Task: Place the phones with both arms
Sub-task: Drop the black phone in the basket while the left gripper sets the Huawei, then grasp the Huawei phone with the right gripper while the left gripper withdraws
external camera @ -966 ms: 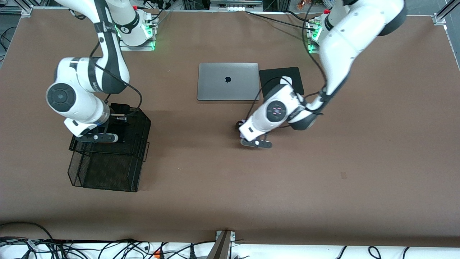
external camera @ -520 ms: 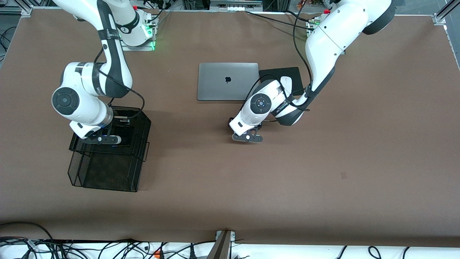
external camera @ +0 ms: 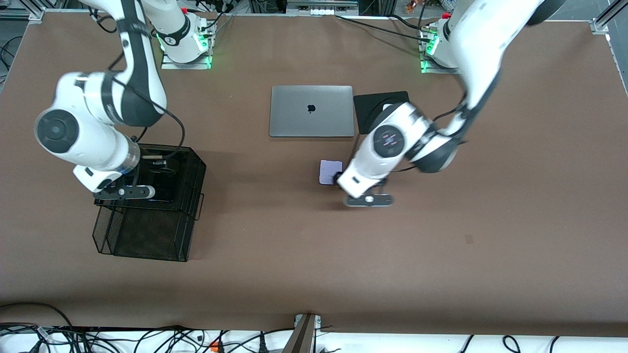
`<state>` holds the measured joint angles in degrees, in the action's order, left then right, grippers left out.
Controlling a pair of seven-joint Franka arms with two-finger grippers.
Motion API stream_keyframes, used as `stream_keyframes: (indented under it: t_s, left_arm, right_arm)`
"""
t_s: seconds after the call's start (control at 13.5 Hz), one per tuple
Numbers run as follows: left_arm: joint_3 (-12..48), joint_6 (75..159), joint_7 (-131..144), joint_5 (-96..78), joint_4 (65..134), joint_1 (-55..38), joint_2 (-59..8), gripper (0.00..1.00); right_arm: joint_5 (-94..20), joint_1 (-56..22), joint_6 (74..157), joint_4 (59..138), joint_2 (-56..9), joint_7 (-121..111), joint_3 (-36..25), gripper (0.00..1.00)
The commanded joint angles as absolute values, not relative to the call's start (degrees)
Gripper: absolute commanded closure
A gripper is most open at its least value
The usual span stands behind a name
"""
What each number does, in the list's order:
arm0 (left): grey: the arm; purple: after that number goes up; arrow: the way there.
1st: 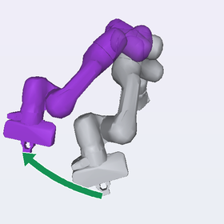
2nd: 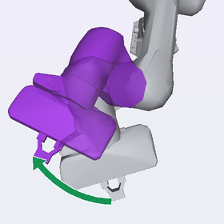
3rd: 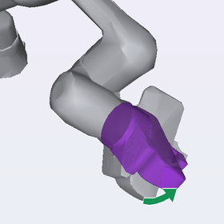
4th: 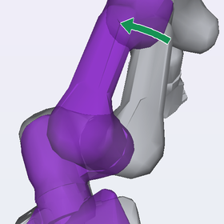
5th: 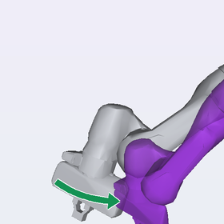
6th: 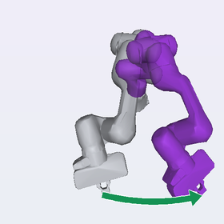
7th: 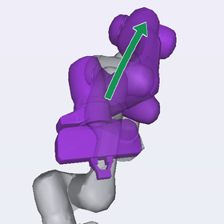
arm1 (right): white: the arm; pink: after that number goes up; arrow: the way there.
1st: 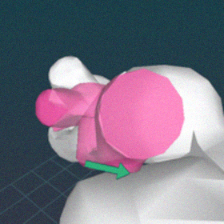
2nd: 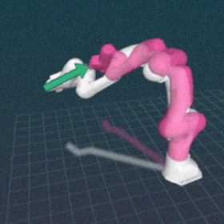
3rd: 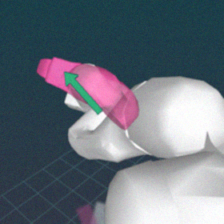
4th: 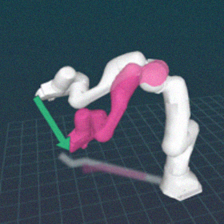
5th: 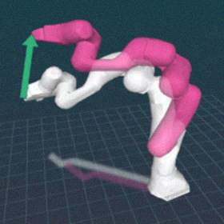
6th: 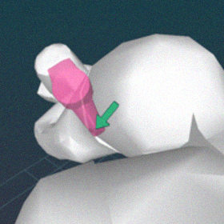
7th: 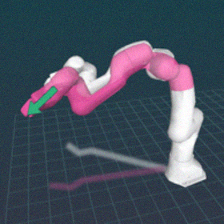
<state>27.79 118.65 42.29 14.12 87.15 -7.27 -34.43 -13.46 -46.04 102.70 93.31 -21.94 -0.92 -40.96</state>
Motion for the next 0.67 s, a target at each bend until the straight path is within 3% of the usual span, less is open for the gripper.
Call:
stream_keyframes:
  t_s: [0.0, 0.3, 0.52, 0.59]
  left_arm:
    - [27.4, 107.0, 39.8, 12.8, 86.8, -4.3, -26.0, 0.0]
    - [26.6, 89.6, 20.5, 11.6, 77.0, 2.1, -23.9, 0.0]
    - [20.2, 87.5, 10.1, 9.2, 78.7, 2.8, -16.8, 0.0]
    - [14.6, 88.4, 6.9, 7.0, 81.8, 2.1, -12.8, 0.0]
  right_arm:
    - [-14.8, -48.1, 98.2, 87.2, -22.3, 6.5, -39.3, 0.0]
    - [-14.7, -50.4, 99.2, 82.2, -26.8, 26.6, -30.0, 0.0]
    - [-14.5, -50.6, 104.0, 73.4, -34.3, 39.6, -21.4, 0.0]
    - [-14.5, -50.8, 105.6, 70.9, -36.8, 43.0, -19.2, 0.0]
